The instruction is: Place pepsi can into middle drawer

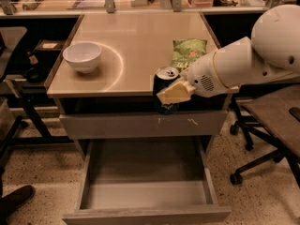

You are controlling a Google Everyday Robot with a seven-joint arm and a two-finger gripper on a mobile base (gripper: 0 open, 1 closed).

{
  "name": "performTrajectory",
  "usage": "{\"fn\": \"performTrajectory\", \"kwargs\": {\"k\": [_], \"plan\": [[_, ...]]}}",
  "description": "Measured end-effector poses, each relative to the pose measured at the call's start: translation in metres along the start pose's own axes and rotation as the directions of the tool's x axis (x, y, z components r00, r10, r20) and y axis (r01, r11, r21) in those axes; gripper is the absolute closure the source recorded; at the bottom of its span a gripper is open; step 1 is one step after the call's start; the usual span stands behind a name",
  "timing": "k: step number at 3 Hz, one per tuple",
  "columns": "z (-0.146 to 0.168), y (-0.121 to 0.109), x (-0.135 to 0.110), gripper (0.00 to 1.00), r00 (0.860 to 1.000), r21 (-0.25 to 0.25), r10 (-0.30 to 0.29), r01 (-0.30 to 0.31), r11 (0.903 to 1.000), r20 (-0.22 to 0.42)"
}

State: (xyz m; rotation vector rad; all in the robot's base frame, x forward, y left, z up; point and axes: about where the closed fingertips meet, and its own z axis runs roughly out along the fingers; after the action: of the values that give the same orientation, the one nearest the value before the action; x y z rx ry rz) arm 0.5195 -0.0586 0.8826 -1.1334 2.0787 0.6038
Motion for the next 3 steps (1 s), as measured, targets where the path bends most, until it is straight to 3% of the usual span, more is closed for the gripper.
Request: {"fn": "performTrajectory", "kwargs": {"k": [1, 2, 3], "plan": [[0.0, 0.0, 0.0, 1.0, 1.0, 0.0, 0.0, 0.0, 1.0, 0.0], [0.01, 0.009, 0.016, 1.0, 1.0, -0.015, 0.024, -0.024, 0.9996, -0.01], [0.029, 0.027, 0.055, 1.0, 0.995, -0.011, 0.098, -0.098, 0.9951, -0.025]]}}
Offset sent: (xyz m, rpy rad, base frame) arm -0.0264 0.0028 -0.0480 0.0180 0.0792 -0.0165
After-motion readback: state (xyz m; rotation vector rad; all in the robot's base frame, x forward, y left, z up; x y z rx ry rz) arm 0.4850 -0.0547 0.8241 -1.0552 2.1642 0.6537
